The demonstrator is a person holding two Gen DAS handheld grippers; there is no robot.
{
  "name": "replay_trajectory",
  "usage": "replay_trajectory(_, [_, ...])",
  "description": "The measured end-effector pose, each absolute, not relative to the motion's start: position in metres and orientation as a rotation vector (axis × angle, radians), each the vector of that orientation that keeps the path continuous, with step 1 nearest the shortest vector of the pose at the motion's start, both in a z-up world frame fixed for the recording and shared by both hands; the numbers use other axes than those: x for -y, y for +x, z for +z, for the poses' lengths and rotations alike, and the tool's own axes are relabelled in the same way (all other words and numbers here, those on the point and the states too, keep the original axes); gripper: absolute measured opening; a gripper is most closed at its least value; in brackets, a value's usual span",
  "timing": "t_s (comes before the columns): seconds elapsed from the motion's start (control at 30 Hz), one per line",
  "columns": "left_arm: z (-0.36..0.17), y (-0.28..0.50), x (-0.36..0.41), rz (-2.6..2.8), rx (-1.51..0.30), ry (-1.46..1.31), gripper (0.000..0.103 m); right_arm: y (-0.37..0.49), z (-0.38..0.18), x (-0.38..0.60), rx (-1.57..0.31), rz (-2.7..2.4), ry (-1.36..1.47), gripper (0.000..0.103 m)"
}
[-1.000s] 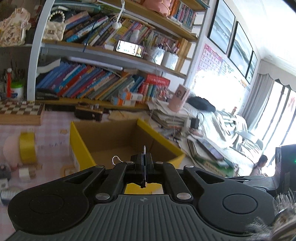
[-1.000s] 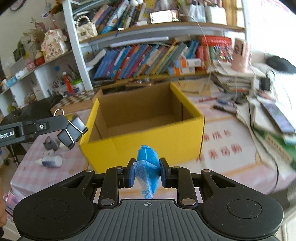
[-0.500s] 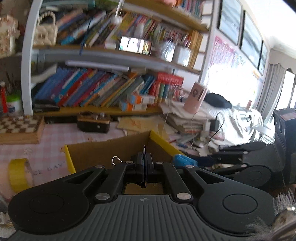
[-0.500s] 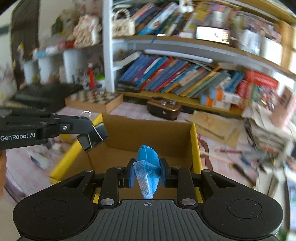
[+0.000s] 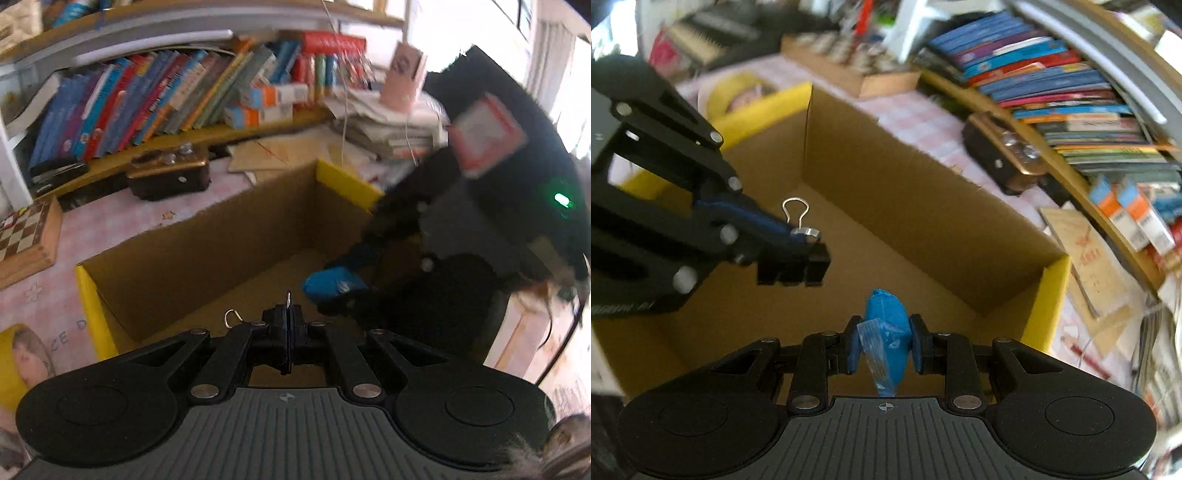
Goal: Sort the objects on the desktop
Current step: 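Open the left tool over the yellow box while the right tool releases the blue item inside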
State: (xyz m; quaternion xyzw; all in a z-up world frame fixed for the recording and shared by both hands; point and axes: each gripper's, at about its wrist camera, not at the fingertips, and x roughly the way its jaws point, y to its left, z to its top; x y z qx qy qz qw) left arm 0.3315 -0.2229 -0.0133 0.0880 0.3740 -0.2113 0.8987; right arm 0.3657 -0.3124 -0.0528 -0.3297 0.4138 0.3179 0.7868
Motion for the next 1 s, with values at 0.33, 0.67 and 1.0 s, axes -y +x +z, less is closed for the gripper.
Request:
replay_trajectory(0.33, [-0.013, 0.339, 0.225, -0.417, -0.791, 0.211, 0.043, 0.375, -0.068, 0.308, -0.984, 0.711, -0.756, 0.029])
replay_trajectory(0.67, [0.002, 0.325, 0.207, -0.362, -0.674, 0.121, 0.084, 0.363, -0.046, 0.316, -0.895, 0.675, -0.633, 0.061])
replay_trajectory(1.0, [0.05, 0.273, 0.173, -0.314, -0.441, 0.025, 0.103, 0.313, 0.015, 0.352, -0.696, 0.481, -0.316, 0.087])
